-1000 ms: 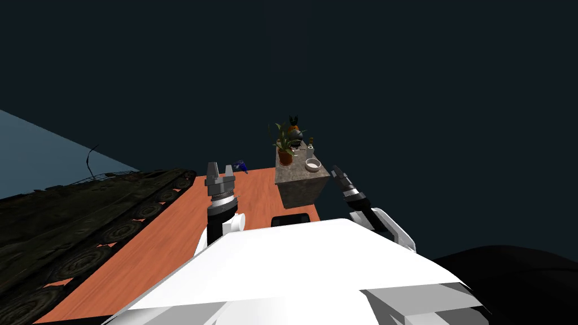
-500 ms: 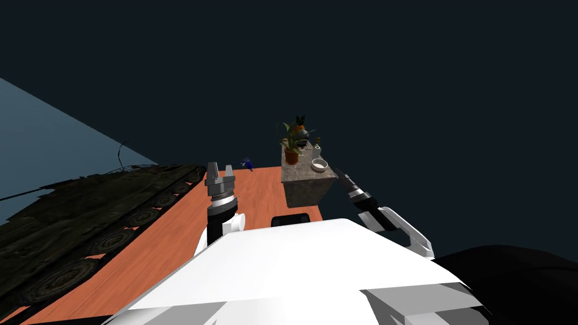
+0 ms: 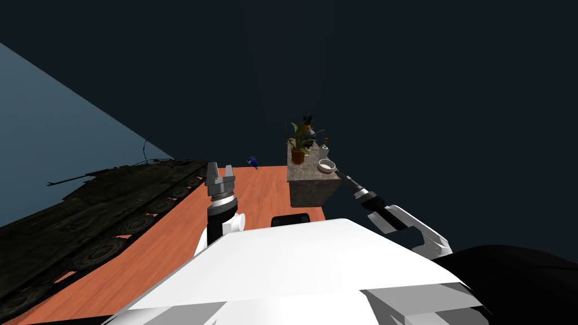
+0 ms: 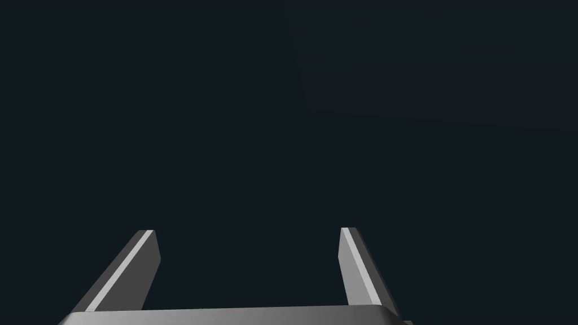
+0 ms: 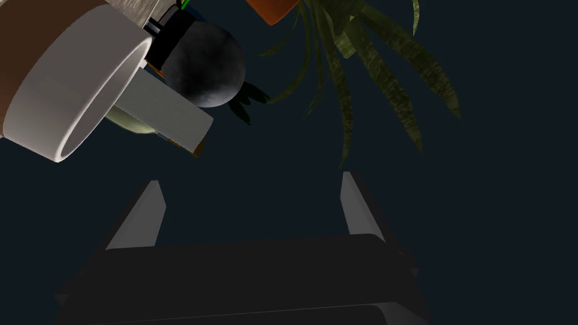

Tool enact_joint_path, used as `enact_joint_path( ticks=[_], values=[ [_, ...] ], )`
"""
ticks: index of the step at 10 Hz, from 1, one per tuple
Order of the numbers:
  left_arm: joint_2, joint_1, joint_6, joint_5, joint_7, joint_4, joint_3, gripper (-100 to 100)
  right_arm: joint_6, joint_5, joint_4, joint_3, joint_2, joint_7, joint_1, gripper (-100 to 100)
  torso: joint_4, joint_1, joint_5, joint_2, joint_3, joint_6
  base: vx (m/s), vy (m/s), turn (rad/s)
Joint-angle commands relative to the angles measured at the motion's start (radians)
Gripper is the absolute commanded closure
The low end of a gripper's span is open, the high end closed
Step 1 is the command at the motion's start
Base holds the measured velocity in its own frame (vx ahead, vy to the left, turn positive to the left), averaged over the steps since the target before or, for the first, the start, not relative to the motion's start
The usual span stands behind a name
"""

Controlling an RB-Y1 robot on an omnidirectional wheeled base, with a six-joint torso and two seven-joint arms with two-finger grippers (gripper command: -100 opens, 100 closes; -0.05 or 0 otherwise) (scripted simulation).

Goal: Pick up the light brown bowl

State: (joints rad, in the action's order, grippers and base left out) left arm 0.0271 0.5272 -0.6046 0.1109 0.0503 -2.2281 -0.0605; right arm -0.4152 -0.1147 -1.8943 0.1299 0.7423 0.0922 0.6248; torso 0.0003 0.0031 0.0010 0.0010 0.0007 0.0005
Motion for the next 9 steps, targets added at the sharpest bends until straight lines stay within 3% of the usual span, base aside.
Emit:
enact_joint_path(
  ticks=[1, 9],
  values=[
    [0.0, 0.0, 0.0, 0.0, 0.0, 0.0, 0.0, 0, 0.0, -0.006, 0.029, 0.001, 0.05, 0.009, 0.014, -100, 0.0, 0.0, 0.0, 0.0, 0.0, 0.0, 0.003, 0.061, 0.178],
    [0.0, 0.0, 0.0, 0.0, 0.0, 0.0, 0.0, 0, -0.012, -0.024, 0.116, -0.011, 0.29, 0.036, 0.05, -100, 0.0, -0.001, 0.0, -0.001, 0.0, -0.001, 0.004, 0.045, 0.115]
  ],
)
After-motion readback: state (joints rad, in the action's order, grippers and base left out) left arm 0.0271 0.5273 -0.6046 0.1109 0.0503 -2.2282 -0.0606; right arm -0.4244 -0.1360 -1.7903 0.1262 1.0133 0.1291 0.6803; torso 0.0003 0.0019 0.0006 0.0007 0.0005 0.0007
